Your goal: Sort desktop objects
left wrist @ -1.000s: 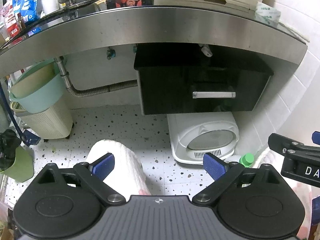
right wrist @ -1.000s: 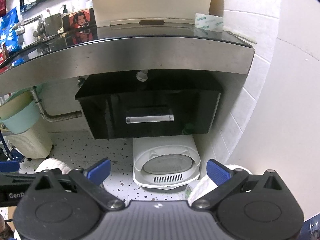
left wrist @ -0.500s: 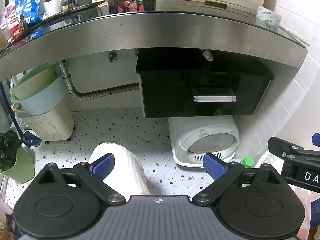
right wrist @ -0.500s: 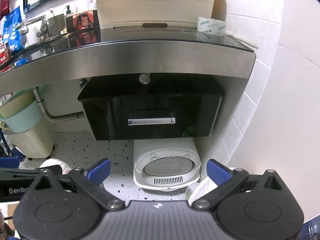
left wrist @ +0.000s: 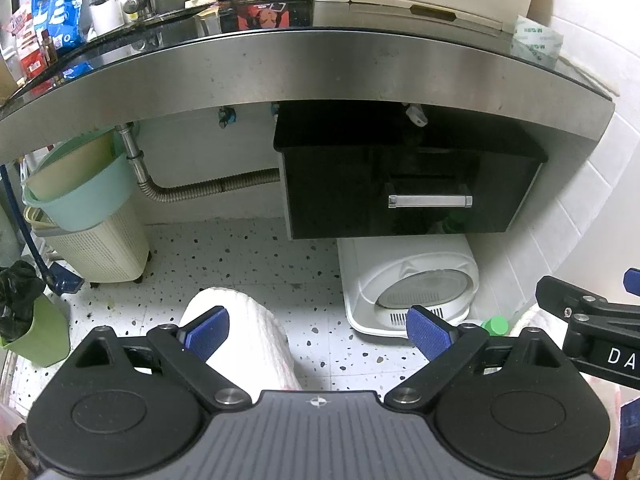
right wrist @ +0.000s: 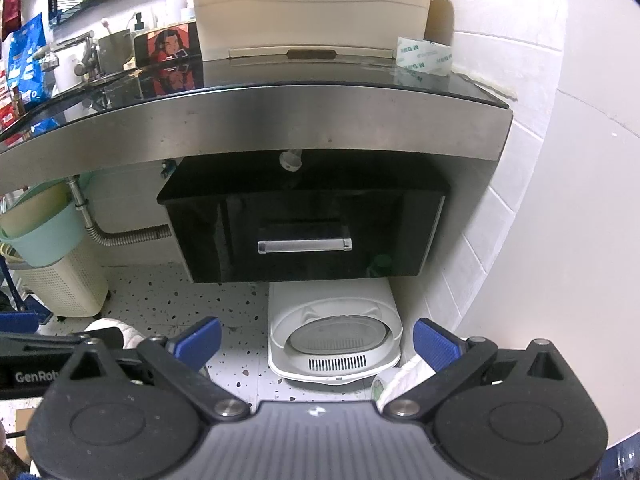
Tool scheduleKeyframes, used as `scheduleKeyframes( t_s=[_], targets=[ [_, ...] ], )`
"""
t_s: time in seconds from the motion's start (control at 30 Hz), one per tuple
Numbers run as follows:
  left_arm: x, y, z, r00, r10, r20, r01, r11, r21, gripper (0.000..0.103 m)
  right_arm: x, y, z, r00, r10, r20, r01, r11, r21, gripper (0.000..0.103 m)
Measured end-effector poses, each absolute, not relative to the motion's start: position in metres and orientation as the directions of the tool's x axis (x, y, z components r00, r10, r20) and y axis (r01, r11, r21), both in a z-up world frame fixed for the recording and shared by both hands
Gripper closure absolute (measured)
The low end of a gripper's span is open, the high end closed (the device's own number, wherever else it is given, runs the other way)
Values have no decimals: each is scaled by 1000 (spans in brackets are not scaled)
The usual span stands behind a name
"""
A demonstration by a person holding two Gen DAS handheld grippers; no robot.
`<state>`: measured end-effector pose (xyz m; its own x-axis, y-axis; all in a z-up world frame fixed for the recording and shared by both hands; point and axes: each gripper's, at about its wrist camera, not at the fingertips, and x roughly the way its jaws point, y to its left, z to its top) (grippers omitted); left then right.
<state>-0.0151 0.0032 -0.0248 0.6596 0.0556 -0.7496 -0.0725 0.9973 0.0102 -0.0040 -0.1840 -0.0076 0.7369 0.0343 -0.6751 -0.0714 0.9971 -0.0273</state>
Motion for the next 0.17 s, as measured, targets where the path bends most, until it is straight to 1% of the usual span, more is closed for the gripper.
scheduleKeyframes(
  t_s=[0.17],
  targets=[
    [-15, 2, -24, 665, 60, -744, -71, 997, 17, 7, -4, -184, -8, 736, 36, -676, -73, 997, -26, 0]
  ],
)
